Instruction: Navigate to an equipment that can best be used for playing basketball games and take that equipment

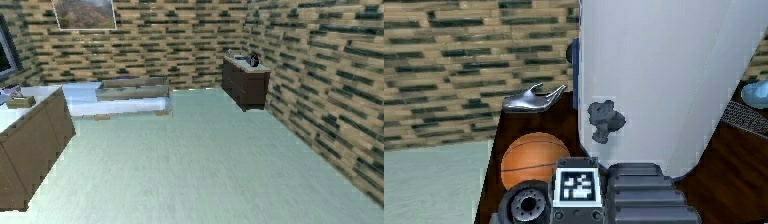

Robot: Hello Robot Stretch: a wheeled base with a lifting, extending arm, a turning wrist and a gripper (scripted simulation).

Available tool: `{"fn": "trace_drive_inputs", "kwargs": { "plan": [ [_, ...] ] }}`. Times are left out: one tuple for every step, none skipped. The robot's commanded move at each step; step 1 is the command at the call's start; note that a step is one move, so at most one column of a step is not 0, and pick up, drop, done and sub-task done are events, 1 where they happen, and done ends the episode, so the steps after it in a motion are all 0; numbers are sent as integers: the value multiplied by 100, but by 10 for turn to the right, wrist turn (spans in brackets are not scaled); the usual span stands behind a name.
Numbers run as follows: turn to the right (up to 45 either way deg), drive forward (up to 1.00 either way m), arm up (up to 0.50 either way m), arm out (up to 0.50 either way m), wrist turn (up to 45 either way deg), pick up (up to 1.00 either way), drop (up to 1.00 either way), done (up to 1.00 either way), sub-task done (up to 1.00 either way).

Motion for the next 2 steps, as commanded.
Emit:
{"fn": "trace_drive_inputs", "kwargs": {
  "plan": [
    [0,0,0,8,0,0,0,0,0],
    [0,0,0,0,450,0,0,0,0]
  ]
}}
